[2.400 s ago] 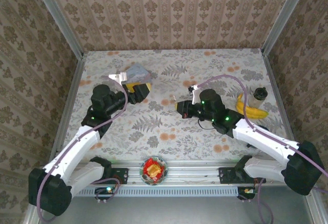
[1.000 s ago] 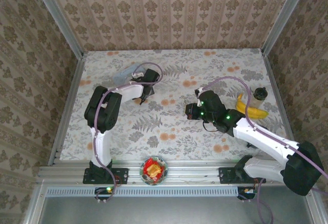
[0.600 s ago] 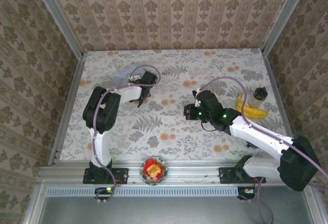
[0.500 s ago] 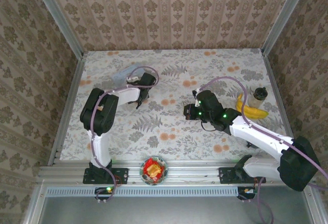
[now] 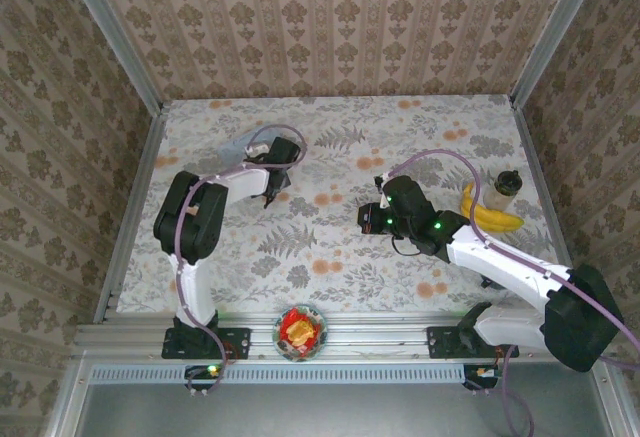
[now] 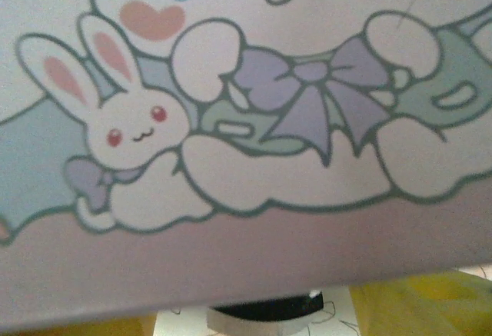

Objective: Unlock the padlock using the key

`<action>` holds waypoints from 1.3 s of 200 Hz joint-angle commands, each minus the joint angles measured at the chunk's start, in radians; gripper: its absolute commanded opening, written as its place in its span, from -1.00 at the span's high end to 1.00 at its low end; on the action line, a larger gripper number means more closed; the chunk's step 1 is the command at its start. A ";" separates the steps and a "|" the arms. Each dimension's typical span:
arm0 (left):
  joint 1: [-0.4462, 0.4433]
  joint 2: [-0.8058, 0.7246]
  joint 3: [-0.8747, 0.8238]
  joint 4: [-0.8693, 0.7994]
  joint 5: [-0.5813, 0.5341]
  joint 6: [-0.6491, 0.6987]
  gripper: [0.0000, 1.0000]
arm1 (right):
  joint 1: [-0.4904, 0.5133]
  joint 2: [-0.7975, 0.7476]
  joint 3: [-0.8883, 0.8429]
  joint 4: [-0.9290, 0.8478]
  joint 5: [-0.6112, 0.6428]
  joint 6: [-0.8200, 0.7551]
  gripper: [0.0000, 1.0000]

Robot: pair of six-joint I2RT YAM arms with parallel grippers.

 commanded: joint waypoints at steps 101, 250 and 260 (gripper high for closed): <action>0.005 0.041 0.036 0.003 0.061 0.095 0.54 | -0.009 0.023 0.026 0.021 -0.023 -0.022 1.00; -0.354 -0.089 -0.122 -0.034 0.284 0.182 0.26 | -0.008 -0.223 -0.197 -0.131 0.115 0.089 1.00; -0.353 -0.089 -0.120 -0.031 0.296 0.170 0.09 | -0.008 -0.234 -0.214 -0.127 0.118 0.098 1.00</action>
